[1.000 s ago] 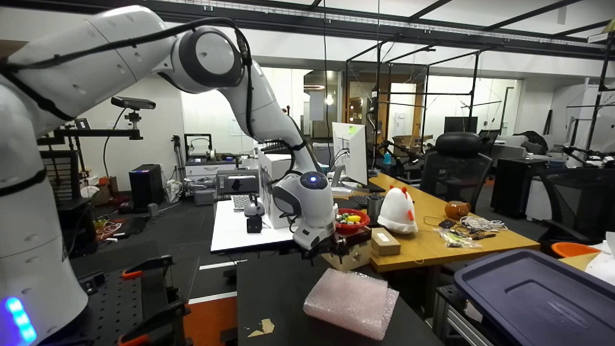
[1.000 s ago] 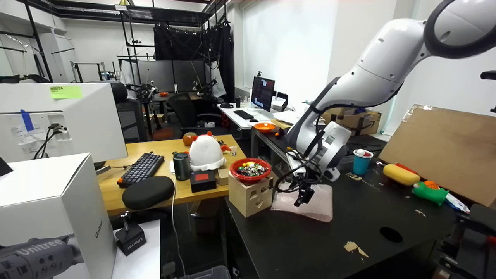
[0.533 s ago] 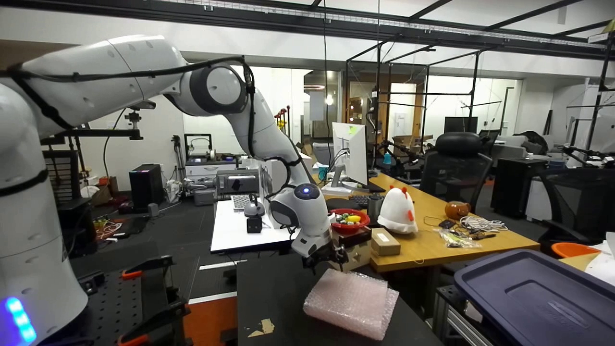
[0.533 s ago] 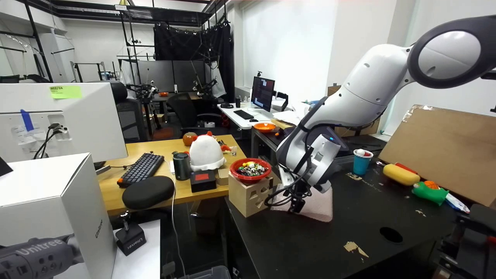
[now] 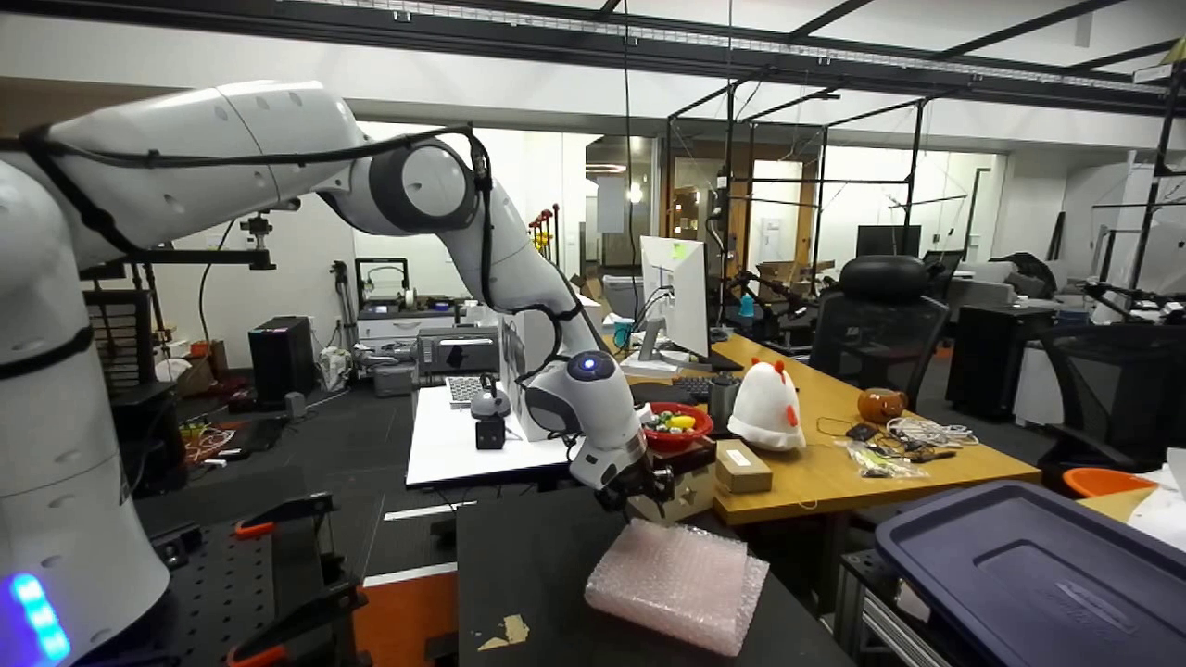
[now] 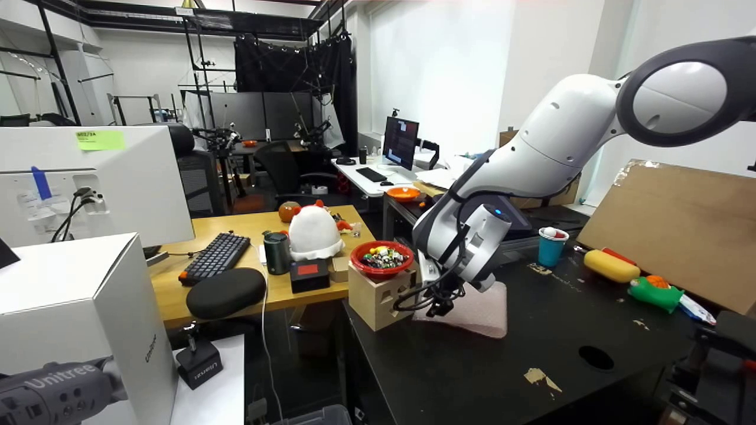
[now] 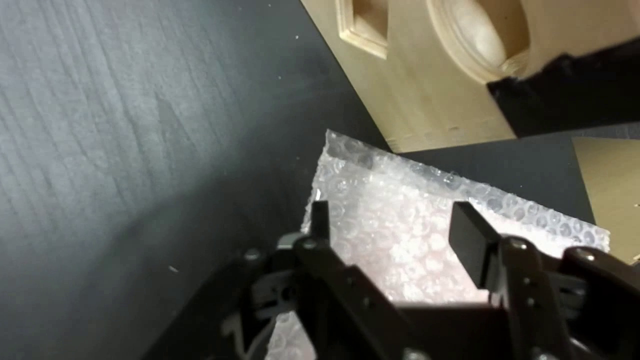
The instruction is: Unfold the pink plastic
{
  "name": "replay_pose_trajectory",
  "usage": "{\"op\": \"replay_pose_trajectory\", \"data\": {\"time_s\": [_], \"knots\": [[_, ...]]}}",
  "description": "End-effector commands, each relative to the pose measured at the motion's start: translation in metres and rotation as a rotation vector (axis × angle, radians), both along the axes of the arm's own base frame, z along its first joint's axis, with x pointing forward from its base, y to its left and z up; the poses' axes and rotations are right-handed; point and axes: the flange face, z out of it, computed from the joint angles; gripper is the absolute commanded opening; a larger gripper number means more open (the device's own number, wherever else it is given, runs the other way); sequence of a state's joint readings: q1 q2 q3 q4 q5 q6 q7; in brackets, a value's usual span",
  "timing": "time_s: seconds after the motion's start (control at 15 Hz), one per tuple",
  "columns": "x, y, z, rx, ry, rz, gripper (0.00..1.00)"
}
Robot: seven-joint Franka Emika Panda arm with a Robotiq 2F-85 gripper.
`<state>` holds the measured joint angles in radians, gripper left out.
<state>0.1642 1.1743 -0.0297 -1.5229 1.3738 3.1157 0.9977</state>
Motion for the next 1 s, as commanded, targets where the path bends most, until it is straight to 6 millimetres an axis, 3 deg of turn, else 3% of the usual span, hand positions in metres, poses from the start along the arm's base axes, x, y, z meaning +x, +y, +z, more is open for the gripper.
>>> {"op": "replay_pose_trajectory", "data": {"time_s": [0.0,0.07,0.2,0.47,0.73,0.93], "knots": [[0.006,0.001,0.002,-0.015,-0.025,-0.019,0.34],[0.005,0.001,0.001,-0.018,-0.021,-0.013,0.77],[0.004,0.0,-0.002,-0.028,-0.02,-0.011,0.74],[0.001,-0.007,-0.019,-0.057,-0.008,-0.02,1.0],[0.001,-0.014,-0.034,-0.078,-0.001,-0.022,1.0],[0.004,-0.012,-0.034,-0.083,-0.008,-0.018,1.0]]}}
